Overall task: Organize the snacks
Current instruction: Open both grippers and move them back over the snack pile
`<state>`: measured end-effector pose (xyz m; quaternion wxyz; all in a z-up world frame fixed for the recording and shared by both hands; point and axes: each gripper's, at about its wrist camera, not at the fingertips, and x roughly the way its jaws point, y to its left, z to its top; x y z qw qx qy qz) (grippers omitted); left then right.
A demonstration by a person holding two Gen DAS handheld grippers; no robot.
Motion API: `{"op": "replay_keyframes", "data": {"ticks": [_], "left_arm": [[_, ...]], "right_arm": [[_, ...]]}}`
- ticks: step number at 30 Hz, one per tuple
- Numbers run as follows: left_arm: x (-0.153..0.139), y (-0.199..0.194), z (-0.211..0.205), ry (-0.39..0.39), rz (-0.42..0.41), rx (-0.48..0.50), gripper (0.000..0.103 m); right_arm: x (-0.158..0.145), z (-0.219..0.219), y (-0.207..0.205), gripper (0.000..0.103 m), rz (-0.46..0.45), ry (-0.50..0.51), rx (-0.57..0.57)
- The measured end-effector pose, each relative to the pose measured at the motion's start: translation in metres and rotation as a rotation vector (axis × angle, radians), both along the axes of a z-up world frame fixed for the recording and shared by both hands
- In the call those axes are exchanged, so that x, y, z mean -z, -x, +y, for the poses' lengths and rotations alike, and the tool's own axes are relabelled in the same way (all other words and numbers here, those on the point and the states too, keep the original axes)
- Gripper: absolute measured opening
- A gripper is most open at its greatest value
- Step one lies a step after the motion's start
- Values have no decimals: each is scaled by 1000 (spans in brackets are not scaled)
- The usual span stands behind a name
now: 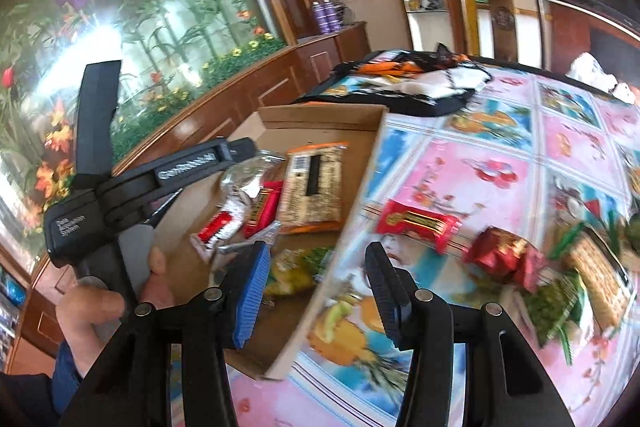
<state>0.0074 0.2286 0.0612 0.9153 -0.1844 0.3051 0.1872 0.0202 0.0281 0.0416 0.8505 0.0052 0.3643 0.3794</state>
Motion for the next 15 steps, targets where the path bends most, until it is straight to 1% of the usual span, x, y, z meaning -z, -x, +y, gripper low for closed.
{"op": "replay_keyframes", "data": {"ticks": [4, 11, 13, 15], "left_arm": [[-1, 0, -2, -12, -7, 5, 64], [-1, -1, -11, -41, -3, 25, 65], [-1, -2, -12, -43, -3, 28, 67], [-1, -2, -12, -39, -1, 33, 67]], "right_arm": [[4, -18, -5, 54, 2, 21, 74], [-1, -79, -22, 54, 8, -27, 253], [-3, -100, -29, 54, 29, -58, 297], [-1, -117, -35, 54, 67, -92, 317]]}}
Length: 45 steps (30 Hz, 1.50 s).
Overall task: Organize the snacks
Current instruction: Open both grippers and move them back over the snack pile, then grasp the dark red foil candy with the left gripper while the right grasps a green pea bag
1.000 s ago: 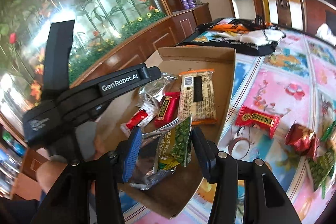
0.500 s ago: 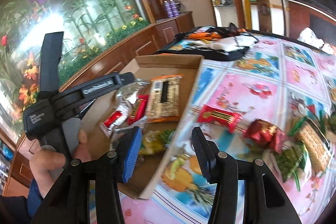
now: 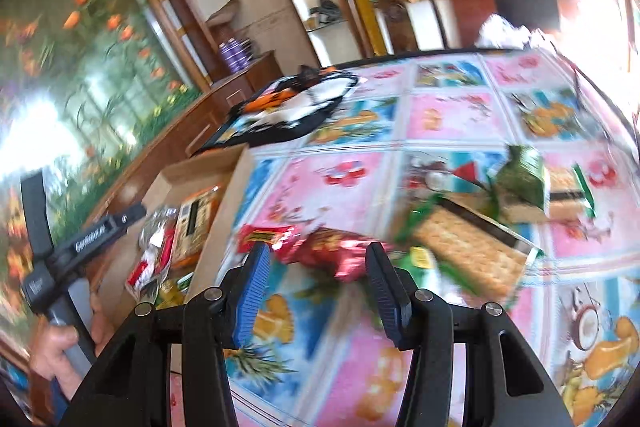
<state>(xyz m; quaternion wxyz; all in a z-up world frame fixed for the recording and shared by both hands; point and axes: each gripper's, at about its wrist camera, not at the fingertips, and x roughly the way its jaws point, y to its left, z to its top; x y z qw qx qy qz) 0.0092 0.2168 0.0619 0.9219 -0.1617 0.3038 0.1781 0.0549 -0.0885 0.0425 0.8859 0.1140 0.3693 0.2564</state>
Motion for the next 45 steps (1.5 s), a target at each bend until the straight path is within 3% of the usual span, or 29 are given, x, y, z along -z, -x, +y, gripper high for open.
{"op": "replay_keyframes", "data": {"ticks": [7, 11, 17, 26, 36, 45], "left_arm": [[-5, 3, -9, 7, -36, 46, 67], [-8, 1, -33, 1, -44, 144, 67], [-4, -6, -99, 6, 15, 350, 67], [8, -45, -168, -12, 151, 532, 67], [48, -96, -202, 3, 303, 571, 66], [56, -85, -209, -68, 276, 589, 52]], "right_arm": [[10, -43, -18, 54, 112, -29, 64], [16, -54, -22, 54, 153, -33, 99], [27, -65, -29, 53, 208, -53, 132], [25, -69, -27, 54, 217, -83, 138], [24, -83, -29, 54, 233, -124, 194], [25, -81, -28, 54, 251, -150, 175]]}}
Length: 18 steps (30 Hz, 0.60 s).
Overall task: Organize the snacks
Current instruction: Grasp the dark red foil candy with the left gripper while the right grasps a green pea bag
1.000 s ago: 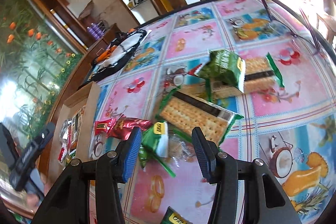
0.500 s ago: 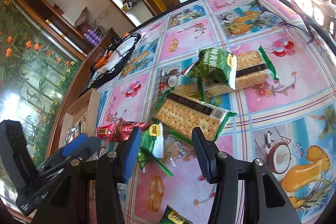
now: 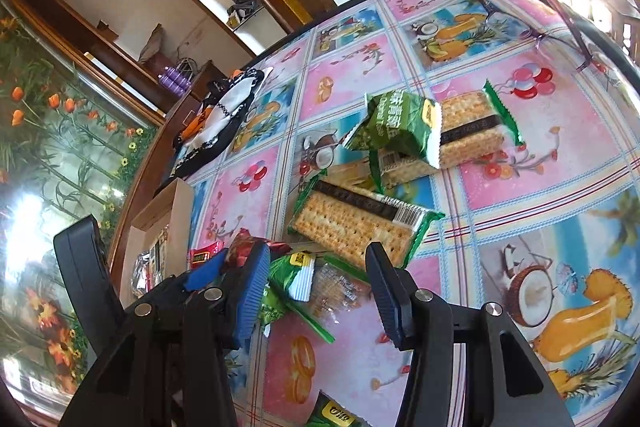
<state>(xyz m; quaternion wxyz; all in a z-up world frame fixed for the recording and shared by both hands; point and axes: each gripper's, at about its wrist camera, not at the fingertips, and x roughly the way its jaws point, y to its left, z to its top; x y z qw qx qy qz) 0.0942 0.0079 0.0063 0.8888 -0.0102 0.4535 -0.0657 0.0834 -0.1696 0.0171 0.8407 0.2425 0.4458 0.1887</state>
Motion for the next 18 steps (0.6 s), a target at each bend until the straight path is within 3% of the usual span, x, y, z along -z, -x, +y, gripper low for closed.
{"op": "replay_keyframes", "data": {"ticks": [7, 12, 16, 18], "left_arm": [[-15, 5, 20, 36, -41, -30, 51], [-31, 10, 40, 107, -90, -82, 51], [-34, 9, 42, 140, -82, -82, 51], [-35, 10, 41, 140, -85, -77, 51]], "right_arm": [[3, 9, 1, 54, 5, 1, -31], [4, 19, 3, 54, -7, 26, -55], [3, 46, 6, 54, -76, 142, -112], [2, 64, 8, 54, -132, 252, -138]]}}
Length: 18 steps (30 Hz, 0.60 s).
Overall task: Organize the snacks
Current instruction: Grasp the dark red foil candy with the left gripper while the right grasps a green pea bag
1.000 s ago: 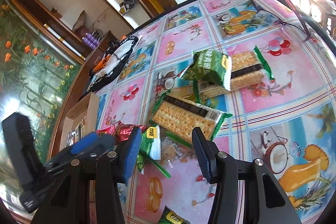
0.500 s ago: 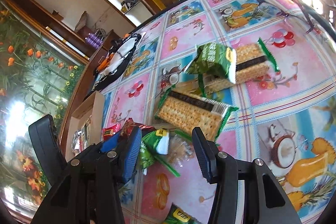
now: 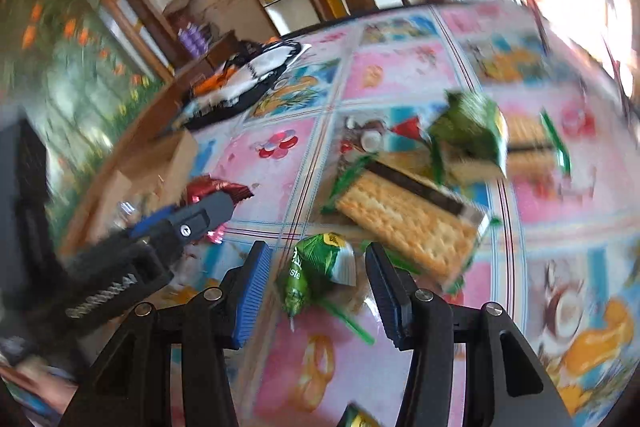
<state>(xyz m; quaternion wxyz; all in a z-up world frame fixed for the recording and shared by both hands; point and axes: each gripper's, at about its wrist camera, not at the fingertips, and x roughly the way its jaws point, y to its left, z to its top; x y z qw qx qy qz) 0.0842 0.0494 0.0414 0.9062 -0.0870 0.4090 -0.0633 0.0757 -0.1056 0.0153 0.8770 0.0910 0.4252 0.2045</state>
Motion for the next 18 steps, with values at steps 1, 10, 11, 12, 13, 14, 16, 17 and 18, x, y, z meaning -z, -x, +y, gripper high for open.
{"op": "replay_keyframes", "data": {"ticks": [1, 10, 11, 12, 13, 14, 16, 17, 18], "left_arm": [[-1, 1, 1, 1, -4, -2, 51], [-3, 2, 6, -5, -14, -17, 52], [-3, 3, 6, -11, -18, -20, 52], [-4, 3, 6, -16, -22, -22, 52], [-4, 3, 6, -23, -25, -22, 52], [-5, 3, 5, -27, -27, -22, 52], [-5, 4, 6, -28, -31, -23, 52], [-6, 4, 6, -28, -32, -21, 52], [-6, 4, 6, -29, -34, -23, 52]], "right_arm": [[1, 8, 1, 54, -21, 53, -15], [11, 11, 5, 38, -15, 83, -46], [10, 10, 7, 37, -16, 74, -43], [8, 8, 9, 36, -23, 65, -45], [5, 8, 10, 36, -31, 62, -47], [2, 8, 13, 36, -46, 58, -44], [-5, 7, 19, 36, -77, 46, -42], [-8, 7, 21, 36, -90, 40, -43], [-10, 10, 22, 36, -101, 37, -42]]}}
